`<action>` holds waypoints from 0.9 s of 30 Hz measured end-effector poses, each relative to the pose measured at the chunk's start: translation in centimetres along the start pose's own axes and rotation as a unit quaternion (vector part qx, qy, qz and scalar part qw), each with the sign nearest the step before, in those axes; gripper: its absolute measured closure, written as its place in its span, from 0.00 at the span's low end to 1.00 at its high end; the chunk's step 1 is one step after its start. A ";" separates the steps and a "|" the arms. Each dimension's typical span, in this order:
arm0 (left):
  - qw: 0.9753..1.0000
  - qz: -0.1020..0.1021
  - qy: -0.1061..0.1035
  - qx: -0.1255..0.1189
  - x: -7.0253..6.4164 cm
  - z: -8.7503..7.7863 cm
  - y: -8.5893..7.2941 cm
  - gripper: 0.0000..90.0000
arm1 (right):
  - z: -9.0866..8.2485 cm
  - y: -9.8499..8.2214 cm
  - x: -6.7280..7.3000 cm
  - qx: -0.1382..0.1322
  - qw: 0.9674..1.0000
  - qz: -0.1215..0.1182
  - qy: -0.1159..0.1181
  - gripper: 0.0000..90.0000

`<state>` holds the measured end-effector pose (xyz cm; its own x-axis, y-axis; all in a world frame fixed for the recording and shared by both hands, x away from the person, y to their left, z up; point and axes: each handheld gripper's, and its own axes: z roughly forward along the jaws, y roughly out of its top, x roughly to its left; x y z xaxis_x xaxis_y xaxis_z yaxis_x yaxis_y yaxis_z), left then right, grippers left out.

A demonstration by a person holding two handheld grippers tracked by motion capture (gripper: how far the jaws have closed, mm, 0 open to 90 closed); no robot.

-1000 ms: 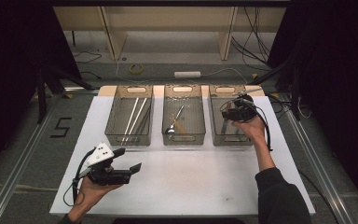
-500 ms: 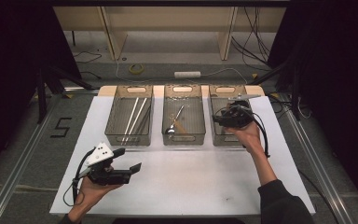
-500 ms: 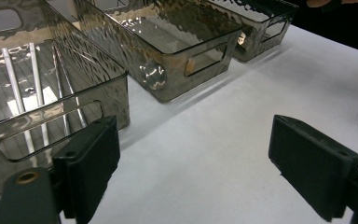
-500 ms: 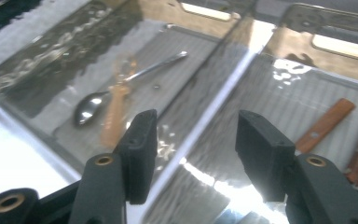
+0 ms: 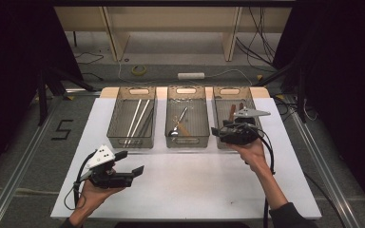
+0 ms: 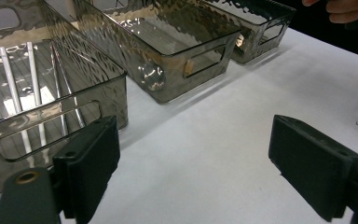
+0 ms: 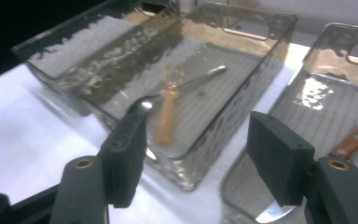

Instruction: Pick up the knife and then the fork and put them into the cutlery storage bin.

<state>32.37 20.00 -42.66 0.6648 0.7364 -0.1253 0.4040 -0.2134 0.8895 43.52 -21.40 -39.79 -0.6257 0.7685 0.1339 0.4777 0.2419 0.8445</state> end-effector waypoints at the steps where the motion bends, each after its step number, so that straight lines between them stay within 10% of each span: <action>1: 1.000 0.000 0.000 0.000 0.0 0.0 0.0 0.18 | -0.2 -0.2 0.2 -0.004 1.000 0.001 0.004 0.43; 27: 1.000 -0.011 -0.008 -0.002 0.1 0.0 0.0 0.18 | -3.2 -3.3 3.2 -0.062 0.996 -0.008 0.058 0.35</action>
<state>32.41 20.08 -42.62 0.6656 0.7309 -0.1508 0.4159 -0.1956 0.8881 37.91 -21.63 -40.51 -0.7030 0.6899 0.1725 0.3917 0.1732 0.9036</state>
